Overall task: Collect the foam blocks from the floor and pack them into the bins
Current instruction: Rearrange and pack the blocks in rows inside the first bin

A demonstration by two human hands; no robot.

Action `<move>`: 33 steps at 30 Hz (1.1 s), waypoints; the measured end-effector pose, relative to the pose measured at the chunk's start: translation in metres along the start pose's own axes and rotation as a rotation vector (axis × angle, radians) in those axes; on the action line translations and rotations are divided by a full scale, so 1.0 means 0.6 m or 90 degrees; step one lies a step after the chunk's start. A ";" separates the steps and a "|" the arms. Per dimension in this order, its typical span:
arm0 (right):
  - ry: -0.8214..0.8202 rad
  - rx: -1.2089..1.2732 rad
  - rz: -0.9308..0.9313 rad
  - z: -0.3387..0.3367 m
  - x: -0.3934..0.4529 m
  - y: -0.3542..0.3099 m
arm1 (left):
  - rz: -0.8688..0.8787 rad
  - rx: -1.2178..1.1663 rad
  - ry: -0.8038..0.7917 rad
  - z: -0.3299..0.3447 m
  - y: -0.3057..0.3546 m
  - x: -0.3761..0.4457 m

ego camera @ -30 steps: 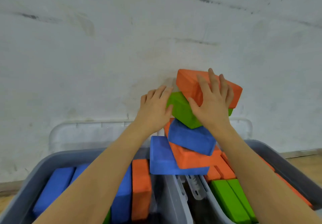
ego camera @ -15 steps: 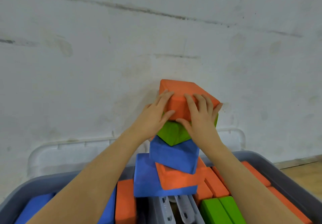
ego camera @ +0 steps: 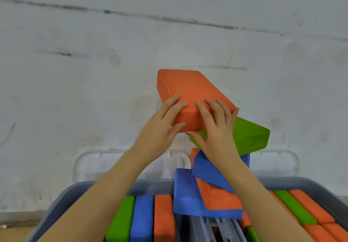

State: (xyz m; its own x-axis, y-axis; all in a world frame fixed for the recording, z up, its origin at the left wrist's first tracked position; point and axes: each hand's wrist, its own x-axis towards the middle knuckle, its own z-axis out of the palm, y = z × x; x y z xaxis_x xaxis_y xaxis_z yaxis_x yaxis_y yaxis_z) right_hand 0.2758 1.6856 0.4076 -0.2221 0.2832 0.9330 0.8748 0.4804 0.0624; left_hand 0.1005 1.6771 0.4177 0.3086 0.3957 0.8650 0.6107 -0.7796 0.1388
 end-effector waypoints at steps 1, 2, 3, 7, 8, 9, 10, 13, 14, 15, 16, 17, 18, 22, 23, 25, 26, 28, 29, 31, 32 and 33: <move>-0.002 0.015 -0.012 0.003 -0.002 -0.006 | -0.014 0.004 0.012 0.000 -0.001 -0.010; -0.001 0.037 -0.021 0.005 -0.004 -0.011 | -0.031 0.008 0.024 0.001 -0.002 -0.019; 0.001 0.064 -0.022 0.006 -0.008 -0.014 | -0.052 0.006 0.037 0.003 -0.003 -0.028; 0.000 0.090 0.073 0.002 -0.041 0.009 | -0.175 -0.053 0.092 0.020 0.003 -0.062; -0.017 0.065 0.103 0.002 -0.054 0.022 | -0.202 -0.061 0.106 0.026 0.006 -0.070; -0.047 0.028 0.129 0.004 -0.067 0.038 | -0.225 -0.064 0.121 0.033 0.007 -0.077; -0.089 -0.013 0.148 0.007 -0.080 0.053 | -0.251 -0.066 0.139 0.038 0.009 -0.083; -0.221 -0.079 0.164 0.019 -0.114 0.084 | -0.335 -0.066 0.177 0.051 0.014 -0.093; -0.244 -0.078 0.161 0.021 -0.120 0.088 | -0.354 -0.056 0.177 0.056 0.015 -0.095; -0.254 -0.069 0.159 0.022 -0.121 0.091 | -0.362 -0.039 0.170 0.060 0.013 -0.098; -0.257 -0.061 0.156 0.021 -0.120 0.092 | -0.364 -0.022 0.158 0.065 0.012 -0.100; -0.260 -0.056 0.152 0.021 -0.118 0.091 | -0.368 -0.010 0.148 0.069 0.011 -0.103; -0.263 -0.055 0.146 0.021 -0.115 0.090 | -0.380 -0.006 0.143 0.072 0.011 -0.105; -0.215 -0.053 0.126 0.028 -0.111 0.084 | -0.421 -0.017 0.156 0.069 0.011 -0.112; -0.187 -0.043 0.128 0.027 -0.109 0.078 | -0.416 -0.022 0.166 0.061 0.009 -0.114; -0.123 -0.027 0.130 0.024 -0.099 0.058 | -0.411 -0.033 0.195 0.036 0.003 -0.115; -0.097 -0.028 0.124 0.024 -0.091 0.043 | -0.410 -0.039 0.213 0.020 0.000 -0.116; -0.063 -0.029 0.106 0.030 -0.071 0.009 | -0.409 -0.050 0.246 -0.015 -0.007 -0.121; -0.047 -0.022 0.097 0.037 -0.059 -0.011 | -0.408 -0.050 0.258 -0.035 -0.010 -0.124; -0.018 -0.004 0.080 0.055 -0.037 -0.053 | -0.403 -0.035 0.273 -0.076 -0.019 -0.134; -0.008 0.004 0.075 0.065 -0.027 -0.075 | -0.401 -0.025 0.274 -0.096 -0.025 -0.140; 0.001 0.011 0.071 0.076 -0.019 -0.096 | -0.400 -0.013 0.272 -0.116 -0.032 -0.147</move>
State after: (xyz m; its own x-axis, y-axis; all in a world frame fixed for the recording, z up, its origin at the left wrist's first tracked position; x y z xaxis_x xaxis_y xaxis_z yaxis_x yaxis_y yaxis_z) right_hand 0.2082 1.6924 0.3773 -0.1227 0.3345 0.9344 0.8868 0.4597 -0.0481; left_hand 0.0107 1.6231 0.3722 -0.4052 0.5492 0.7309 0.5634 -0.4796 0.6727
